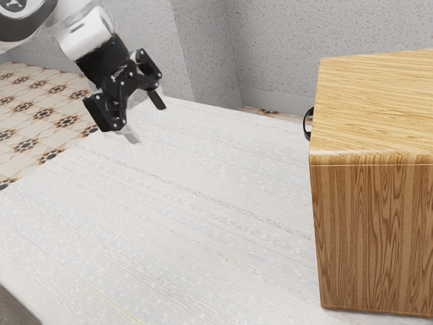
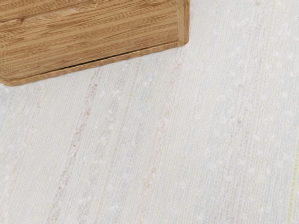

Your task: Pull the drawer handle with one arm to open the drawer

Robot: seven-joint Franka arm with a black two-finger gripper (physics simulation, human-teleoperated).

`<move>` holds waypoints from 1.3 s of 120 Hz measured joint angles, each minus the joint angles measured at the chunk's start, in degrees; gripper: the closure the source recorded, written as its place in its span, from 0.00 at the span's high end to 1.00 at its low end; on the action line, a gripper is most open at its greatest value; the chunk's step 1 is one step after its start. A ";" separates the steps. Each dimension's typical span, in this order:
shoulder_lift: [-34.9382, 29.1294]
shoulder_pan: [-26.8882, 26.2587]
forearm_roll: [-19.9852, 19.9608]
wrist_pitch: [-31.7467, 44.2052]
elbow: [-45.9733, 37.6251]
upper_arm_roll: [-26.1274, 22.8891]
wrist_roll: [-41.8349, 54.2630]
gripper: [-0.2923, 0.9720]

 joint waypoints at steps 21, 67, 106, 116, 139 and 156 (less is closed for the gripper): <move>1.83 8.76 -15.38 5.53 -0.45 -0.13 26.75 0.76; 7.69 7.03 -20.45 13.45 0.18 -10.25 67.89 0.55; 8.71 6.40 -20.29 16.49 0.82 -10.93 82.51 0.38; 10.74 5.89 -20.24 17.03 3.14 -10.92 83.99 0.38; 15.75 5.22 -20.23 17.68 8.99 -10.87 85.16 0.39; 20.39 5.45 -20.52 17.89 13.65 -10.93 84.49 0.39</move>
